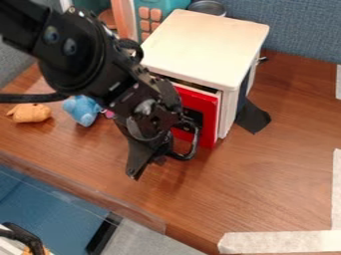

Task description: Open the drawer

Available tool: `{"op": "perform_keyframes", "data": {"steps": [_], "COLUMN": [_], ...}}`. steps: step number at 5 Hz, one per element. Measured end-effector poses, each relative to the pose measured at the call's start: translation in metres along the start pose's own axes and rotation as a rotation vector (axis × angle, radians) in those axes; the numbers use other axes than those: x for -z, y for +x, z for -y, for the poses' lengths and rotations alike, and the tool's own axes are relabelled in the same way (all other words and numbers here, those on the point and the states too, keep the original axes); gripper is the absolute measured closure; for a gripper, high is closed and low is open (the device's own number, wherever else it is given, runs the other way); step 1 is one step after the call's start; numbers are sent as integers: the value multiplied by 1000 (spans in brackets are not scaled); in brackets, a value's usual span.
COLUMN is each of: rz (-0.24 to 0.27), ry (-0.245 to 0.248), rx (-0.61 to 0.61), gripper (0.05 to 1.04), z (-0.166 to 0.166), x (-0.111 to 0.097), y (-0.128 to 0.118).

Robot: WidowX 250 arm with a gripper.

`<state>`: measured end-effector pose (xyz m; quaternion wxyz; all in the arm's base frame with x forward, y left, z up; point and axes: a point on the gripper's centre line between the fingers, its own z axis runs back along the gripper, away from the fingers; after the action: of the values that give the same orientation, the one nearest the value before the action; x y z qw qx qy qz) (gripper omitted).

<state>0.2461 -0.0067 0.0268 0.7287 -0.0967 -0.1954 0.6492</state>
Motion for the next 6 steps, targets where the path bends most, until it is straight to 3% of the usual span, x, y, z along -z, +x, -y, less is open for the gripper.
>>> {"op": "perform_keyframes", "data": {"steps": [6], "rz": [-17], "ry": [13], "rx": [-7], "gripper": [933], "z": [-52], "x": [-33], "y": [-11]}}
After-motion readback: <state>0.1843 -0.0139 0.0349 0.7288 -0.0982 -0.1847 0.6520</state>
